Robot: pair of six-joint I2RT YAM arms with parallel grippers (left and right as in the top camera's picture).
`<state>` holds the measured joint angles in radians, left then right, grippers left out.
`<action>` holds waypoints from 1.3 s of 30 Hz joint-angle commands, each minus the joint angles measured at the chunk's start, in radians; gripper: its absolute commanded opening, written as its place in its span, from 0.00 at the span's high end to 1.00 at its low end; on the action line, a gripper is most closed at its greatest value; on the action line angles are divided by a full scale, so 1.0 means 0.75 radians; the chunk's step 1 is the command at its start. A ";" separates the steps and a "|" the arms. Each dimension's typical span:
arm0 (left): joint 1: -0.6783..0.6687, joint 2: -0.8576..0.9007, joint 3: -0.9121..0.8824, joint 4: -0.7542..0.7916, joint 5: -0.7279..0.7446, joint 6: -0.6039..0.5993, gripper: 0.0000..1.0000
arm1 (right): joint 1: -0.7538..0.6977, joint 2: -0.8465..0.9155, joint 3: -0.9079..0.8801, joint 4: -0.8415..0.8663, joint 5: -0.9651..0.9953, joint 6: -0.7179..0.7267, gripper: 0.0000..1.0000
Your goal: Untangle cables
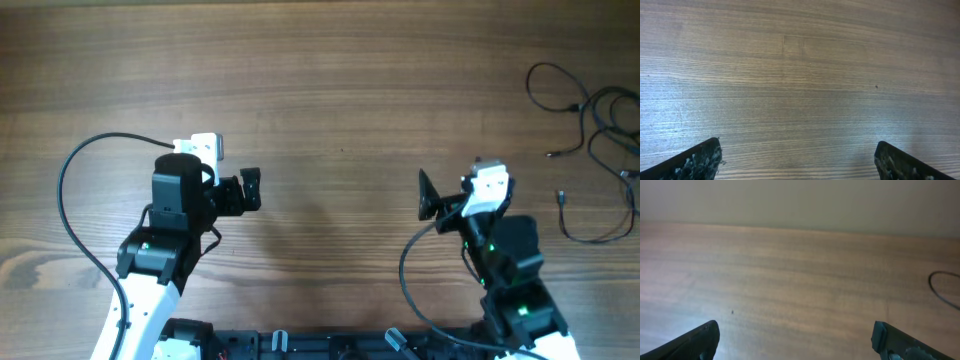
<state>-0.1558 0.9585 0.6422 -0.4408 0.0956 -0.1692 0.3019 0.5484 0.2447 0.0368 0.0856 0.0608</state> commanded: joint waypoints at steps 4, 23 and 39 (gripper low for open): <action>0.007 -0.001 -0.011 0.003 -0.004 0.022 0.00 | -0.003 -0.085 -0.071 -0.001 0.017 -0.010 0.00; 0.007 -0.001 -0.011 0.003 -0.004 0.022 0.00 | -0.003 -0.086 -0.071 0.287 -0.105 -0.014 0.00; 0.007 -0.001 -0.011 0.003 -0.004 0.022 0.00 | -0.064 -0.472 -0.071 -0.253 -0.067 -0.027 0.00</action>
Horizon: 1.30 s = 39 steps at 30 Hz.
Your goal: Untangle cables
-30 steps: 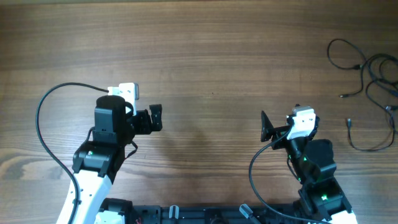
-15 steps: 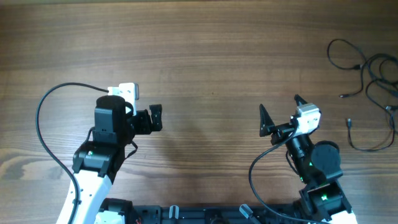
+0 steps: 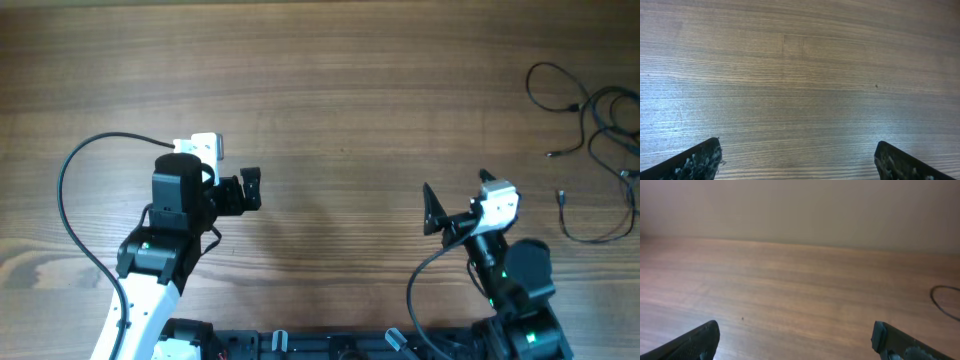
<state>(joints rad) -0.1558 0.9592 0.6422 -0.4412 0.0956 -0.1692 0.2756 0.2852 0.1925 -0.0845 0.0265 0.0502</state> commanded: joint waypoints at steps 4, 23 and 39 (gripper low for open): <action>0.007 -0.002 -0.011 0.004 -0.004 0.022 0.00 | -0.068 -0.282 -0.002 -0.231 0.011 -0.098 0.00; 0.007 -0.002 -0.011 0.004 -0.004 0.022 0.00 | -0.226 -0.376 -0.250 0.195 -0.017 -0.102 0.00; 0.007 -0.002 -0.011 0.004 -0.004 0.022 0.00 | -0.317 -0.376 -0.250 0.121 -0.039 -0.212 0.00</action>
